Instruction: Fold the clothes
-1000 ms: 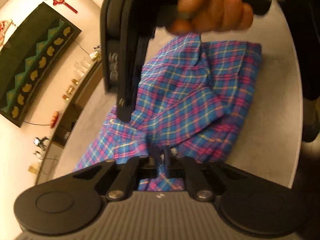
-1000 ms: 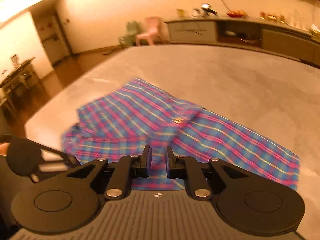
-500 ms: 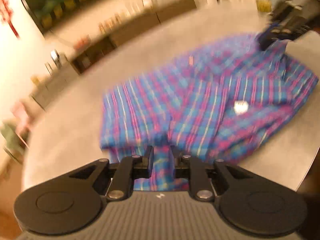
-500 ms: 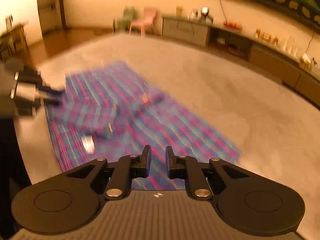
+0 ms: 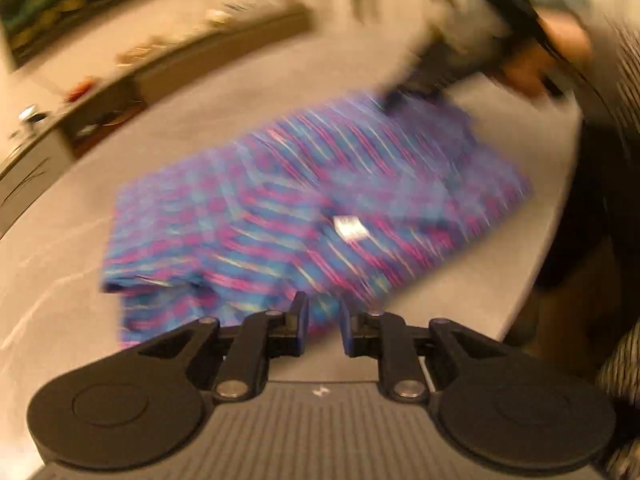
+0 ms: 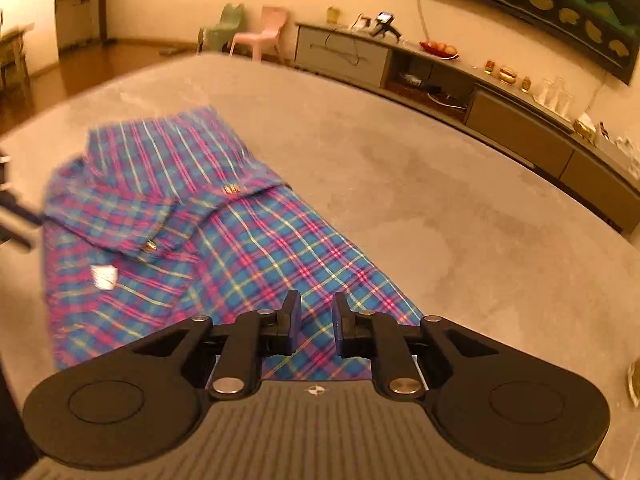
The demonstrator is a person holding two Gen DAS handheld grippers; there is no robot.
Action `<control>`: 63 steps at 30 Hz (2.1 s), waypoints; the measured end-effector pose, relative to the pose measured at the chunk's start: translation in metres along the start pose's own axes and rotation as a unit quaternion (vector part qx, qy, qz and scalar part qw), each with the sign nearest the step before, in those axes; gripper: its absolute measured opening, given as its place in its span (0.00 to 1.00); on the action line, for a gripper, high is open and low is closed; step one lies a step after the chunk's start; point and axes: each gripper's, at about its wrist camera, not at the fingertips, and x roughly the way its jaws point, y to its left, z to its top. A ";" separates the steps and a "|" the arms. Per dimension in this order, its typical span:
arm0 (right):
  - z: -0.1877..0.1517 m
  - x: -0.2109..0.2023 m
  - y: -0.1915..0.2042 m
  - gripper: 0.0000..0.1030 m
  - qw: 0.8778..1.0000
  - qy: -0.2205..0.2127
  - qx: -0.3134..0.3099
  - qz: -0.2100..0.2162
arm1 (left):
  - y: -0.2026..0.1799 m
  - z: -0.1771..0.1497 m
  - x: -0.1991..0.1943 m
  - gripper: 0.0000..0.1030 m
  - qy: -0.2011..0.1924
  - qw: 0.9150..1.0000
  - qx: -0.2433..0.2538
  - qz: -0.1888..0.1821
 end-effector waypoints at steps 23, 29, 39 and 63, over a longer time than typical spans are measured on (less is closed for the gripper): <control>0.010 0.101 0.008 0.32 0.999 0.009 0.038 -0.001 | 0.042 0.075 0.027 0.20 -0.055 0.977 -0.185 0.094; 0.014 0.091 0.025 0.34 0.993 0.030 0.056 0.095 | 0.046 0.084 0.040 0.20 -0.053 0.977 -0.191 0.084; 0.040 0.149 -0.060 0.41 0.998 -0.008 0.032 -0.047 | 0.044 0.085 0.052 0.20 -0.030 0.977 -0.191 0.085; 0.012 0.121 -0.094 0.49 0.994 0.102 0.036 -0.032 | 0.086 0.067 0.092 0.19 0.004 0.968 -0.210 0.140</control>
